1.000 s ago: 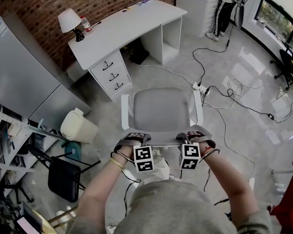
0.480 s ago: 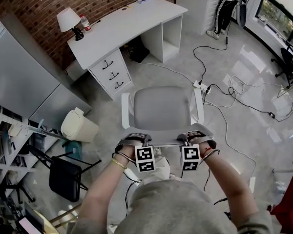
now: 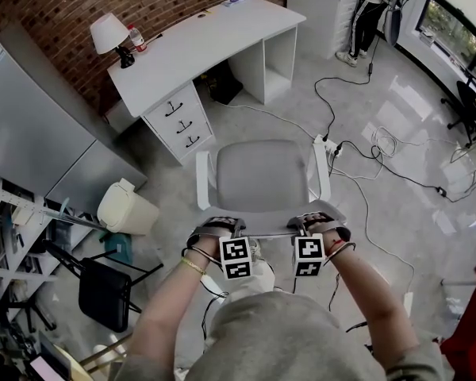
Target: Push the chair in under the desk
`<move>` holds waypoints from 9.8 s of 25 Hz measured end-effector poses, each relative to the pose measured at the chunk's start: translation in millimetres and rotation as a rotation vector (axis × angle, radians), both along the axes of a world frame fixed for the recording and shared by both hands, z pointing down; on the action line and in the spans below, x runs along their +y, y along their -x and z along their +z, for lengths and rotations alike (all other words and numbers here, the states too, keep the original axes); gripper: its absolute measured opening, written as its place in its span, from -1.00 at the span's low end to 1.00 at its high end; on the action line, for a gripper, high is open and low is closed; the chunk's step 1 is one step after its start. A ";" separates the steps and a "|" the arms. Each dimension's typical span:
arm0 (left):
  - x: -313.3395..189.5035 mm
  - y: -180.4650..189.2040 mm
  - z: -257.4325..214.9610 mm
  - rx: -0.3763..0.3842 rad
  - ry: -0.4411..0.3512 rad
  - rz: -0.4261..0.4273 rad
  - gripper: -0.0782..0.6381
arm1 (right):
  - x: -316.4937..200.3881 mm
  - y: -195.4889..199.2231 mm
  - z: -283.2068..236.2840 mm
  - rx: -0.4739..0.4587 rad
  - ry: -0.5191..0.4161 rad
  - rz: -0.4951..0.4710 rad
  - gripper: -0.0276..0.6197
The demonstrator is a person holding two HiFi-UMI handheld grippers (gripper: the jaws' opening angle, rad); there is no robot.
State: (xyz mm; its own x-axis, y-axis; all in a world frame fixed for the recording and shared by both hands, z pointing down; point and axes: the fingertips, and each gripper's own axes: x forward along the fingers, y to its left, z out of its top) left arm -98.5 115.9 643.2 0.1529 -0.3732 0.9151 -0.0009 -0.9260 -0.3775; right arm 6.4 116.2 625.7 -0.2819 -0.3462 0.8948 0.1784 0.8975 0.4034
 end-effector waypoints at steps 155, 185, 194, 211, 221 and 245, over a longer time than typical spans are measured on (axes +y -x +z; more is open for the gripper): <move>-457.4 -59.6 0.1 -0.011 0.021 -0.430 -0.75 | -505.4 -51.7 0.5 0.028 -0.003 -0.408 -0.88; -480.8 -84.5 -6.0 -0.011 0.015 -0.498 -0.75 | -537.4 -71.6 -2.8 0.042 0.020 -0.484 -0.89; -489.4 -81.4 -4.8 -0.010 0.003 -0.503 -0.75 | -546.0 -68.3 -0.7 0.048 0.022 -0.500 -0.89; -508.1 -78.8 -4.1 -0.012 0.000 -0.537 -0.75 | -568.4 -63.9 0.4 0.046 0.007 -0.534 -0.89; -524.9 -75.1 -5.5 -0.016 -0.012 -0.559 -0.76 | -586.2 -59.3 -0.8 0.047 0.006 -0.551 -0.89; -553.0 -64.4 -7.6 -0.021 -0.019 -0.605 -0.75 | -621.4 -46.4 -1.6 0.056 -0.028 -0.581 -0.89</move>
